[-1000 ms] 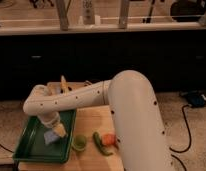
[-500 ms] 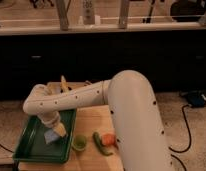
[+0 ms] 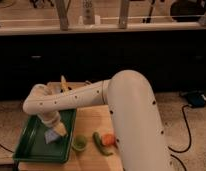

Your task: Wipe tray with sponge

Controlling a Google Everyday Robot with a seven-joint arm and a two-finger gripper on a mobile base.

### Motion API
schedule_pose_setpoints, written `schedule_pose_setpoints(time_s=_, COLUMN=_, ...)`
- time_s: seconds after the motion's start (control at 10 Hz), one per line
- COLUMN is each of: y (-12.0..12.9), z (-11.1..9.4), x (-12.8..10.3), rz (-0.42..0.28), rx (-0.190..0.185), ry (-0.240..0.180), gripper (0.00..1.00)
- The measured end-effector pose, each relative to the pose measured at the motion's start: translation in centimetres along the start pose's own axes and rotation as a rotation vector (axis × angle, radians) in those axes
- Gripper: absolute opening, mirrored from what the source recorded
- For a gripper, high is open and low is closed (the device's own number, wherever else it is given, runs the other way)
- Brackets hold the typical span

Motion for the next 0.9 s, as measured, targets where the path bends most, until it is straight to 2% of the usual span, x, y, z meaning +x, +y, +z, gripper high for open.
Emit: schedule_pose_setpoints(time_s=0.9, y=0.02, z=-0.1, x=0.47, rz=0.028, rx=-0.005, ry=0.012, gripper=0.02)
